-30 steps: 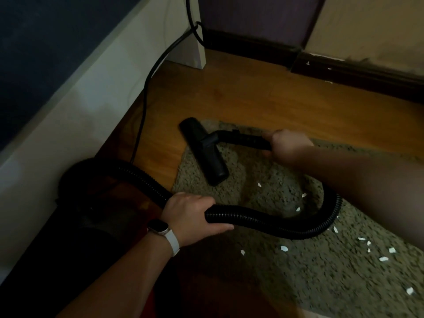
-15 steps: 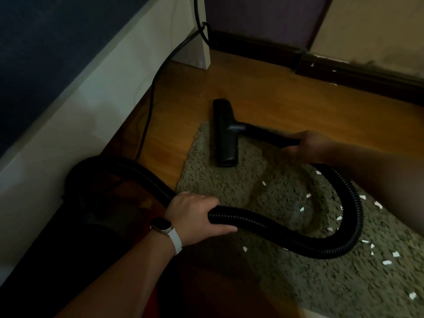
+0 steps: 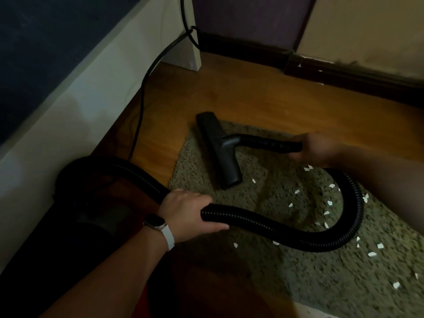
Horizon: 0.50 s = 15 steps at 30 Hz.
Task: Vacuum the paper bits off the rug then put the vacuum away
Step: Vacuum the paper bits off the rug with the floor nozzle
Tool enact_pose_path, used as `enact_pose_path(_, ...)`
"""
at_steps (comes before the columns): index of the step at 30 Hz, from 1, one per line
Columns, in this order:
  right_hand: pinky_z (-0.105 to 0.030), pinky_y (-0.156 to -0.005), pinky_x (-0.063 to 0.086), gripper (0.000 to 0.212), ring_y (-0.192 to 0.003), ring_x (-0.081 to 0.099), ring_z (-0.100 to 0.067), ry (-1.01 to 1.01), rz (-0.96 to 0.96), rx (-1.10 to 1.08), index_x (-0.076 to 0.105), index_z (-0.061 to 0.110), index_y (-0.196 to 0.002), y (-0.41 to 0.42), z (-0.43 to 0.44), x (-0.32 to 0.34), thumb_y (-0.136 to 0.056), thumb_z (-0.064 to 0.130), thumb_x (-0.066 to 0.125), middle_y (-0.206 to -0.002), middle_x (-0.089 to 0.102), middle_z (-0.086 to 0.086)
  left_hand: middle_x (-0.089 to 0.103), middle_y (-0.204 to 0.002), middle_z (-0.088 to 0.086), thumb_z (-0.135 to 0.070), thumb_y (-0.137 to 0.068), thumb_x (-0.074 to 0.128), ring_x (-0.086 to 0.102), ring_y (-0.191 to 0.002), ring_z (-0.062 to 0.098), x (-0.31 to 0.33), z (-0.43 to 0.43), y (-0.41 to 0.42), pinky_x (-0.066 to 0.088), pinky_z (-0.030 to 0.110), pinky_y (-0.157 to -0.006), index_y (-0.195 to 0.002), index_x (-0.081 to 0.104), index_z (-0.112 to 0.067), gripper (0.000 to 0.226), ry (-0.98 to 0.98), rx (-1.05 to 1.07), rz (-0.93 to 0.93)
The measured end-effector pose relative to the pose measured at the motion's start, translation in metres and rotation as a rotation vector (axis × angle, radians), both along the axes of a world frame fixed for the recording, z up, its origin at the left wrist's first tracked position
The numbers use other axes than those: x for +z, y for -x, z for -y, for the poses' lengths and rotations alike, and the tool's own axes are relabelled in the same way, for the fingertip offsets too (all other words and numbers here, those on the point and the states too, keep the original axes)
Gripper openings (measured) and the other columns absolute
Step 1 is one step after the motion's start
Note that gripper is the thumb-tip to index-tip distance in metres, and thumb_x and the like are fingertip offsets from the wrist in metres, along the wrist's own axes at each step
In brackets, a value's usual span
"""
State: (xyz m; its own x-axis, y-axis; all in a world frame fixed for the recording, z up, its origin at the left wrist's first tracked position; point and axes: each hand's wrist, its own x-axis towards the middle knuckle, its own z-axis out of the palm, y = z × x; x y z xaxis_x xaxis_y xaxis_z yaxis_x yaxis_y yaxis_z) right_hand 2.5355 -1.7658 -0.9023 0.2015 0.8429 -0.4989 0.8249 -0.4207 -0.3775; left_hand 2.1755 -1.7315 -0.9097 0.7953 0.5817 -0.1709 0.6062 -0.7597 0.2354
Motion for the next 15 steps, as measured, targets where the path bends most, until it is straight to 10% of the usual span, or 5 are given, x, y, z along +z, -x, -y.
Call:
enact_pose_path(8, -0.036, -0.069, 0.059, 0.01, -0.069, 0.065, -0.01, 0.209, 0.224, 0.42, 0.063, 0.03, -0.095, 0.023, 0.04, 0.026, -0.091, 0.04, 0.064, -0.077, 0.065, 0.006, 0.058, -0.061, -0.015, -0.088, -0.067, 0.043, 0.059, -0.059, 0.007, -0.012, 0.009, -0.002, 0.042, 0.026, -0.064, -0.069, 0.061, -0.029, 0.061, -0.069, -0.221, 0.001)
enact_pose_path(15, -0.031, -0.072, 0.055, 0.03, -0.083, 0.062, -0.008, 0.149, 0.191, 0.605, 0.056, 0.044, -0.118, 0.037, 0.1, 0.01, -0.089, 0.045, 0.061, -0.094, 0.061, 0.014, 0.061, -0.068, -0.014, -0.09, -0.069, 0.034, 0.061, -0.066, 0.009, -0.018, 0.016, -0.008, 0.046, 0.03, -0.071, -0.077, 0.06, -0.029, 0.067, -0.049, -0.344, -0.084)
